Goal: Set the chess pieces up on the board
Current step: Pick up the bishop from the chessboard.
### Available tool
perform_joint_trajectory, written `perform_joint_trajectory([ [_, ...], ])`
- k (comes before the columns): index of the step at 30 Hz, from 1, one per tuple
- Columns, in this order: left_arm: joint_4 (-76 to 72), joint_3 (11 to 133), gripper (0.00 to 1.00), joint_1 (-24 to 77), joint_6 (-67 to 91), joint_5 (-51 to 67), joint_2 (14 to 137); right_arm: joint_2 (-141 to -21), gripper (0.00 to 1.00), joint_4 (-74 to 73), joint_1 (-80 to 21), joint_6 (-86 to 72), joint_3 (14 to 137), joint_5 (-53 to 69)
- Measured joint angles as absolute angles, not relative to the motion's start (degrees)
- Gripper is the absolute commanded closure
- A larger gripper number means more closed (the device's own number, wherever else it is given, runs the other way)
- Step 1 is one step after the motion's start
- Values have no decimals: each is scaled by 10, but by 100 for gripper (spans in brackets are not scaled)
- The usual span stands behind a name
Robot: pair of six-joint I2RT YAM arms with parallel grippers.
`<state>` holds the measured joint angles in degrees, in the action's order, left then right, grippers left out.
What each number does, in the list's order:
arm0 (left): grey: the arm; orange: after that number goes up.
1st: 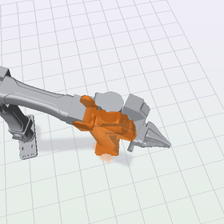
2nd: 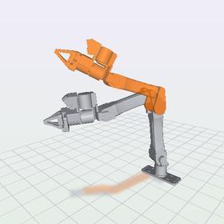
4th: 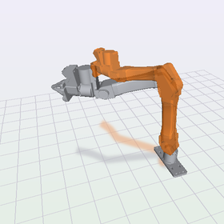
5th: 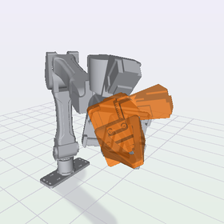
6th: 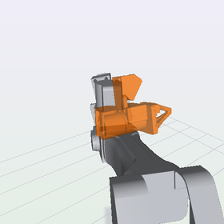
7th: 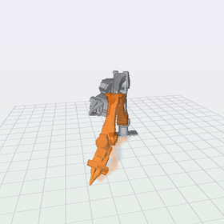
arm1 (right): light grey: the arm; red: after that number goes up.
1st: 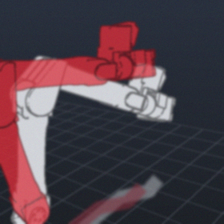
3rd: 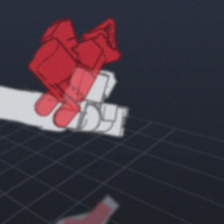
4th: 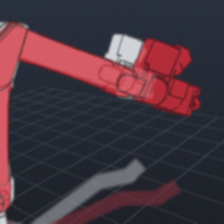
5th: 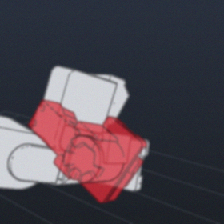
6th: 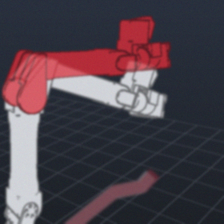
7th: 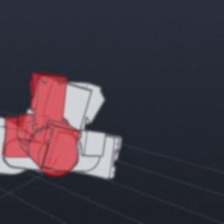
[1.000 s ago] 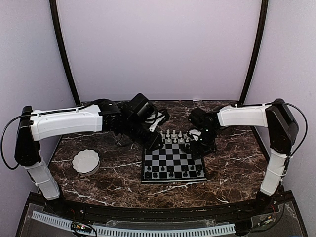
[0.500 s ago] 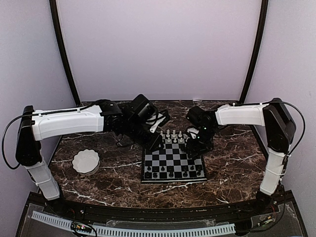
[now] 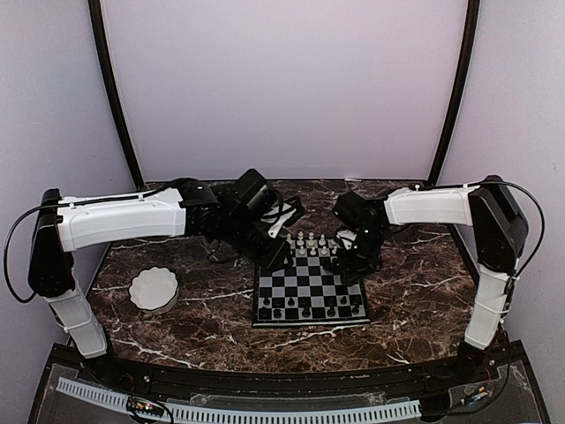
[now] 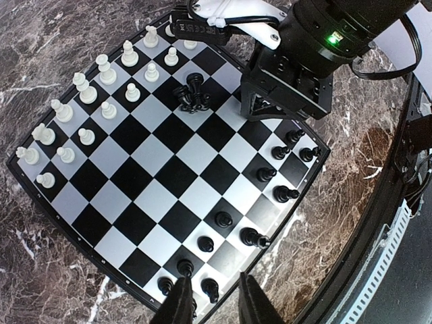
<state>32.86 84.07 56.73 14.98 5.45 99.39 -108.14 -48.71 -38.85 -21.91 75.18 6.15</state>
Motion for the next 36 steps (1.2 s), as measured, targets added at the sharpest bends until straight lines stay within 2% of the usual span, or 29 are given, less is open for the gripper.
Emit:
perform_joint_trajectory([
  [10,329,841,74,567,150,56,995,-1072,66,-484,-390,-216,738,46],
  [24,328,841,74,567,150,66,1004,-1070,68,-489,-402,-213,735,19],
  [36,328,841,74,567,150,69,1006,-1062,86,-493,-404,-217,726,12],
])
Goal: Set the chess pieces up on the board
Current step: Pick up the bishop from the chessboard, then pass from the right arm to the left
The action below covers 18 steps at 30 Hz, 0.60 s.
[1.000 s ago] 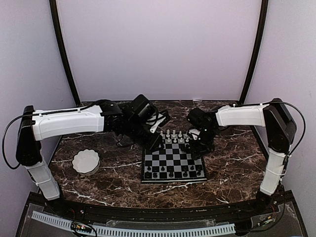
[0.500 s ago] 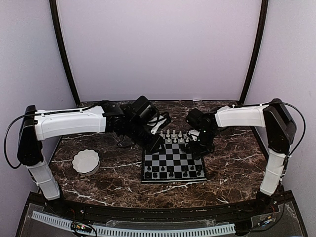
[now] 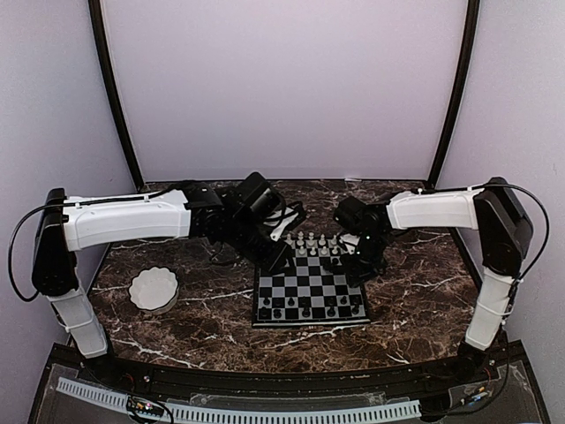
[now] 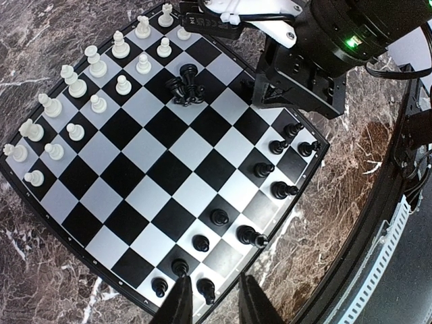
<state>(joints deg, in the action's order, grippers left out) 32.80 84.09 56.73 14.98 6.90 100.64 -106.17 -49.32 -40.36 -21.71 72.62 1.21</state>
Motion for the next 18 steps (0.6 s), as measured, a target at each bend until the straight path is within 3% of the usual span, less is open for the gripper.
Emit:
perform_joint_trajectory([
  [6,328,846,73,555,157,86,1010,-1011,86,-492,-409,-192,711,20],
  [13,296,865,73,483,209,176,1011,-843,85,-392,-465,-123,708,82],
  [18,237,862,73,439,258,271,1013,-845,85,-364,-500,-91,743,96],
])
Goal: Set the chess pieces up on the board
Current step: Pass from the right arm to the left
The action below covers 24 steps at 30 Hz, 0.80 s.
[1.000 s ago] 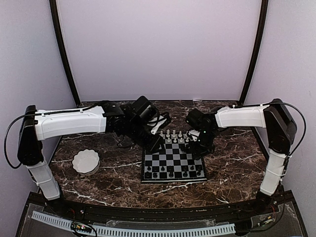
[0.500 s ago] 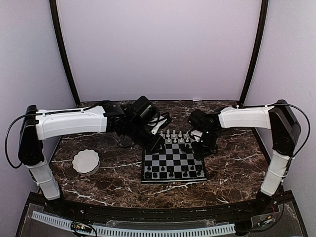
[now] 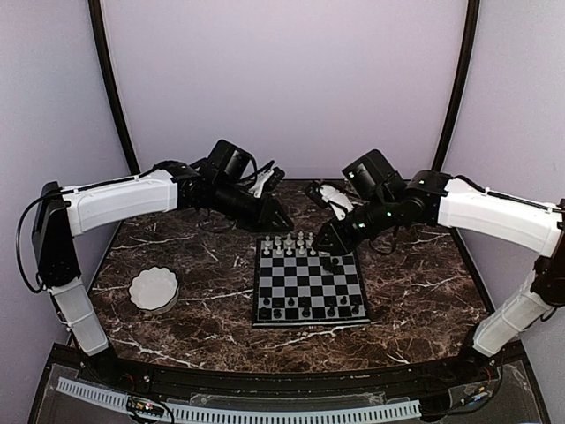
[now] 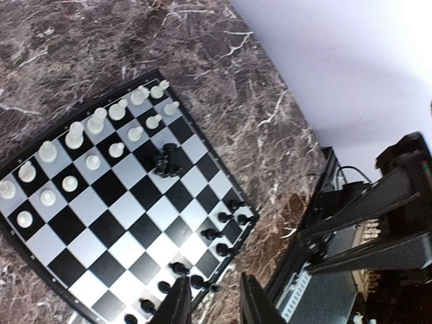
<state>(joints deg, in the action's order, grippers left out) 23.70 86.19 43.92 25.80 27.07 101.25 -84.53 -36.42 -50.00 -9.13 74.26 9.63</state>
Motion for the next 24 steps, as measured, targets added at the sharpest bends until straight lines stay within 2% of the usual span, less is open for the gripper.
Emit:
perform_joint_trajectory([
  [10,122,824,70,425,321,427,1013,-872,85,-364,-525,-58,777,88],
  [24,90,825,74,425,347,508,1045,-885,85,-369,-525,-45,798,88],
])
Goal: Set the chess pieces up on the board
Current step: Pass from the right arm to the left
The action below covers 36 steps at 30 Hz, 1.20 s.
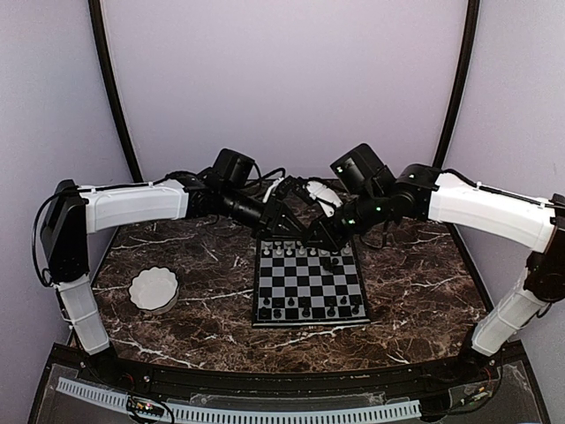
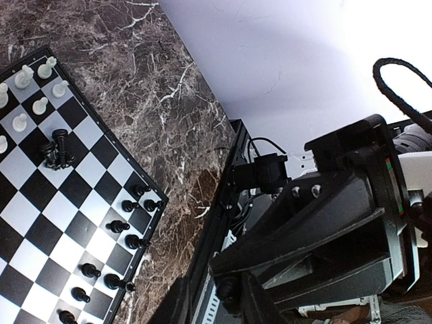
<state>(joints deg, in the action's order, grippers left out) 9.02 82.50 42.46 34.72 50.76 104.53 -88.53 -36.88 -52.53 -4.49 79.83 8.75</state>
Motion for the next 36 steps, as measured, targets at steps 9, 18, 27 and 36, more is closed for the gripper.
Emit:
perform_joint_trajectory([
  [9,89,827,76,423,351,523,1049,-892,85,-373,-527,-39,807,88],
  [18,89,830,83,422,352,528,1049,-892,85,-374,-528,-36,810,87],
  [27,81,830,100,421,358,535,1049,-894,81,-375,-528,-35,810,84],
  [36,104,827,100,422,312,470,1039,-842,47,-343,-514,-90,756,86],
])
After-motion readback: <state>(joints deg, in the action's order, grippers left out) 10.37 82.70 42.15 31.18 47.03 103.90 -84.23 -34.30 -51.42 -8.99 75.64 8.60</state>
